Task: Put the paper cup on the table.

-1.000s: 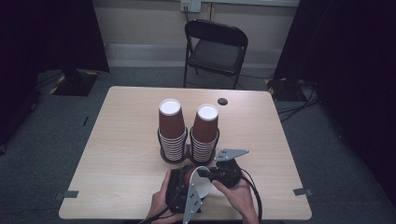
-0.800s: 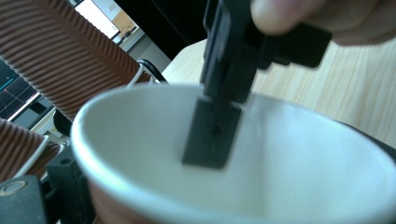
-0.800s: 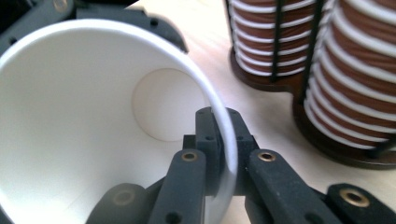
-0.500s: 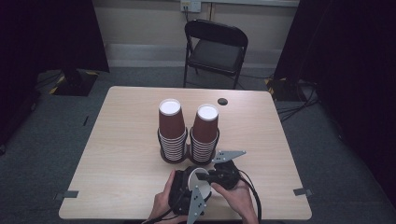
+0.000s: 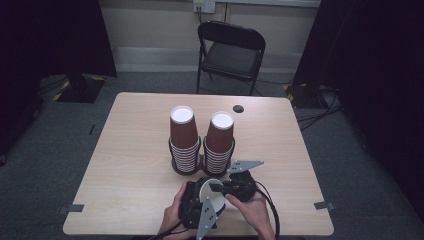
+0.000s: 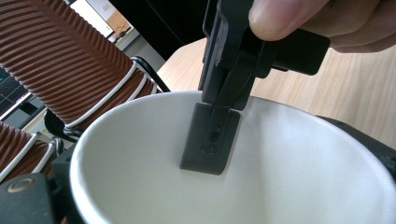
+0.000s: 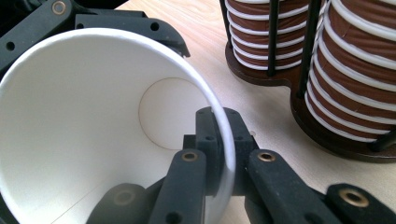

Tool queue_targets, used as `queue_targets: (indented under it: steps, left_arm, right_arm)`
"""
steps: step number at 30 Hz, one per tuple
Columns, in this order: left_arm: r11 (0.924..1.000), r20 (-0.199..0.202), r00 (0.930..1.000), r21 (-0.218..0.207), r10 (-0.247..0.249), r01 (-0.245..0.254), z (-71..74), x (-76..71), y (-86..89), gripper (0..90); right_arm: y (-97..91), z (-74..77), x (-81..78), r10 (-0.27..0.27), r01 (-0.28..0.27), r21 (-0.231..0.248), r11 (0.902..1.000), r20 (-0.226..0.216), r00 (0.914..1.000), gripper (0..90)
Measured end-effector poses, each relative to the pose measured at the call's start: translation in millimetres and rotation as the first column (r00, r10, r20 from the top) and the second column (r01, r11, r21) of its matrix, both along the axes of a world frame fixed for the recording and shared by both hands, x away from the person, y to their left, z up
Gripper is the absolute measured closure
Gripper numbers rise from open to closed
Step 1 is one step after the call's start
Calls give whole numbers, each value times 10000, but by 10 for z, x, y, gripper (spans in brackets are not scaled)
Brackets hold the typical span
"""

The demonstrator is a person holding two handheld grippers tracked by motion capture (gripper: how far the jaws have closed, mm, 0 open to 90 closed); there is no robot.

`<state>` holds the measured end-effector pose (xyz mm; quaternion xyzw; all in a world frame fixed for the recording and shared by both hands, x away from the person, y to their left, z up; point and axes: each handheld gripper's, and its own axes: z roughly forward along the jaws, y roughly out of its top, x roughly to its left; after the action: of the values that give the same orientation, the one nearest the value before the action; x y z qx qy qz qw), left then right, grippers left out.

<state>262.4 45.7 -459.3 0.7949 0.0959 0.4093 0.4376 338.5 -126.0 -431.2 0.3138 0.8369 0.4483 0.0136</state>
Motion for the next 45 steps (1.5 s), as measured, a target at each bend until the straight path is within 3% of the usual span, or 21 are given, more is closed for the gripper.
queue_targets:
  steps: [3, 5, 7, 8, 11, 15, 17, 22, 27, 28, 32, 35, 37, 39, 41, 42, 43, 44, 45]
  left_arm:
    - [9998, 206, 9997, 147, 116, -119, -20, 17, -9, 70]
    - [10000, 36, 10000, -53, 29, -28, -8, 25, 9, 74]
    - [9996, -53, 10000, -277, -43, 41, 17, 26, 21, 82]
    - [10000, 83, 9999, -27, 64, -64, 22, 26, 3, 88]
    - [9998, 54, 9999, -125, 135, -135, 22, 49, 9, 98]
    - [9972, -322, 9995, -740, 78, -102, 18, 98, 41, 101]
    - [9954, -399, 9992, -944, 101, -138, 8, 108, 39, 101]
    - [9913, -601, 9981, -1306, 110, -188, 16, 134, 73, 96]
    - [9867, -794, 9966, -1589, 223, -347, -5, 167, 106, 93]
    - [9812, -915, 9956, -1893, 218, -389, -19, 180, 107, 93]
    - [9762, -1263, 9916, -2101, 268, -531, -14, 226, 203, 91]
    - [9691, -1364, 9897, -2349, 434, -749, -21, 252, 259, 90]
    - [9582, -1563, 9868, -2735, 423, -844, -28, 274, 297, 90]
    - [9474, -1760, 9836, -3063, 397, -930, -31, 294, 349, 90]
    - [9453, -1814, 9823, -3095, 477, -1031, -21, 291, 394, 90]
    - [9393, -1851, 9816, -3259, 475, -1069, -13, 279, 412, 88]
    - [9362, -1905, 9809, -3363, 389, -1024, -4, 271, 429, 88]
    - [9284, -1950, 9801, -3560, 372, -1061, 11, 258, 452, 87]
    - [9248, -1962, 9796, -3634, 427, -1131, 26, 248, 473, 87]
  right_arm:
    - [10, 13, 6, -95, 94, -117, 9999, -62, 9999, 873]
    - [12, 15, 12, -133, 132, -198, 9997, -32, 9999, 872]
    - [-2, 13, 17, -8, 8, 43, 10000, -125, 9999, 869]
    - [-9, 19, 16, -50, 50, 139, 9999, -16, 10000, 867]
    - [-24, 12, 31, -196, 197, 305, 9993, -40, 9998, 857]
    - [-94, -6, 57, -482, 488, 885, 9949, -86, 9988, 787]
    - [-112, -5, 55, -642, 641, 934, 9936, -19, 9979, 749]
    - [-167, -25, 36, -993, 987, 1508, 9836, -35, 9951, 678]
    - [-181, -16, 14, -1236, 1194, 1642, 9792, 157, 9922, 633]
    - [-189, -15, 9, -1306, 1248, 1684, 9778, 239, 9911, 621]
    - [-238, -5, -18, -1590, 1449, 2037, 9683, 549, 9857, 563]
    - [-269, 3, -42, -1694, 1409, 2357, 9615, 1049, 9800, 517]
    - [-271, 5, -50, -1727, 1416, 2390, 9607, 1145, 9783, 501]
    - [-281, 11, -73, -1918, 1501, 2562, 9549, 1461, 9705, 479]
    - [-304, 15, -92, -2117, 1603, 2809, 9462, 1633, 9636, 456]
    - [-333, 18, -110, -2339, 1719, 3025, 9375, 1824, 9550, 436]
    - [-333, 18, -110, -2339, 1719, 3025, 9375, 1824, 9550, 436]
    - [-370, 20, -131, -2607, 1887, 3209, 9281, 1987, 9447, 421]
    - [-370, 20, -131, -2607, 1887, 3209, 9281, 1987, 9447, 421]
